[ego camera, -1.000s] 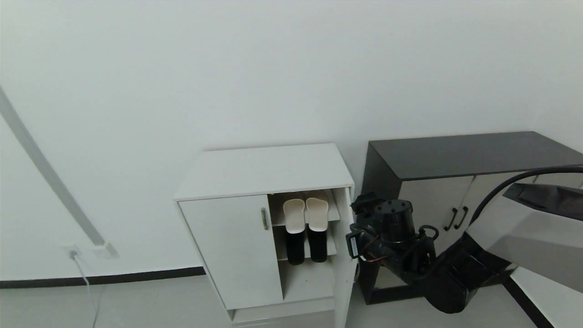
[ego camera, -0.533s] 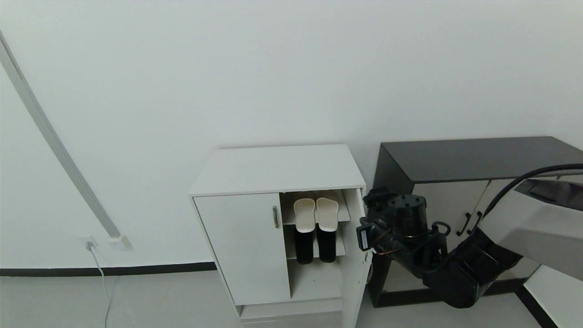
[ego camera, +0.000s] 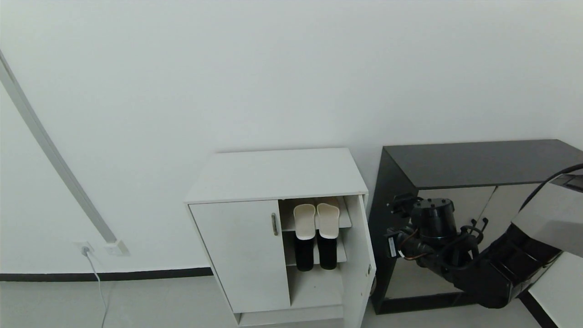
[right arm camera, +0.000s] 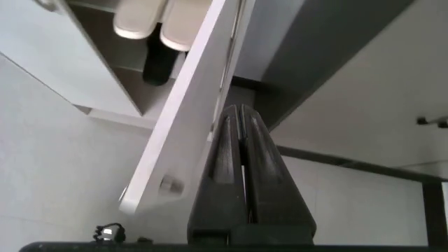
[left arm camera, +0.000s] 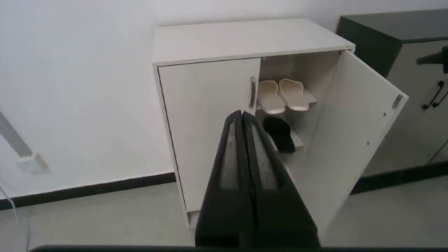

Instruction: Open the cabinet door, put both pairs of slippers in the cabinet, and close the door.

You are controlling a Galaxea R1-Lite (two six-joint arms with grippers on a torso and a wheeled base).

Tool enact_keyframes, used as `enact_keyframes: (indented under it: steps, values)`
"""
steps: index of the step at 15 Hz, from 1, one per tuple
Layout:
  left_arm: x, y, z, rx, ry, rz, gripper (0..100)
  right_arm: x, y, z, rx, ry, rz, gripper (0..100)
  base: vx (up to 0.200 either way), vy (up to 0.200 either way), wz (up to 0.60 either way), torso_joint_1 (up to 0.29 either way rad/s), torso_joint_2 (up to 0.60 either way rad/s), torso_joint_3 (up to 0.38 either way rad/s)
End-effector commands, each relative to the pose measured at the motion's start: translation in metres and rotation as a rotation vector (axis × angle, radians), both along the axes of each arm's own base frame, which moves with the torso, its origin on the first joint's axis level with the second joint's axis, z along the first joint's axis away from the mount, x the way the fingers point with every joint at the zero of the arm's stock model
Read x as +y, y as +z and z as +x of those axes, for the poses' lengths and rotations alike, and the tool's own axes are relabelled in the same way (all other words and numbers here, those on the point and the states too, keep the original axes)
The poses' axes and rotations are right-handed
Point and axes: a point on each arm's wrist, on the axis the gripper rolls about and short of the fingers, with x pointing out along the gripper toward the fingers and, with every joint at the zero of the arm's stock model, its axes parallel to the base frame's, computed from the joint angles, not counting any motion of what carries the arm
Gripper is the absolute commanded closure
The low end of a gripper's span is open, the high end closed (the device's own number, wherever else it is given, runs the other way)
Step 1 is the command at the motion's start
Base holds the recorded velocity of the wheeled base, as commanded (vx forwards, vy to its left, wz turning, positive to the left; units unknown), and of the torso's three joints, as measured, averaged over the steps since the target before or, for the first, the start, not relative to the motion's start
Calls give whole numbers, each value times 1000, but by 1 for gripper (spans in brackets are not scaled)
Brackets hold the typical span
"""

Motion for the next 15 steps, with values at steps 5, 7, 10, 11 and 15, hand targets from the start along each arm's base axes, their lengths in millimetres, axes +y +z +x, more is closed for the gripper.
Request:
enact_keyframes:
  steps: [5,7,10,11,15]
  values:
    - [0,0,0,-1,2,0,100,21,-35,5,48,44,-22,100,40,0,0,3,1,0]
    - [0,0,0,1,0,0,100,25,-40,11,48,45,-16,100,0,0,0,0,0,0]
    - [0,0,0,1,0,0,100,31,-40,16,36,52,-4,100,0,0,0,0,0,0]
    - [0,0,0,-1,0,0,100,33,-41,17,36,52,2,100,0,0,0,0,0,0]
    - [0,0,0,1,2,-2,100,39,-41,22,22,57,13,100,0,0,0,0,0,0]
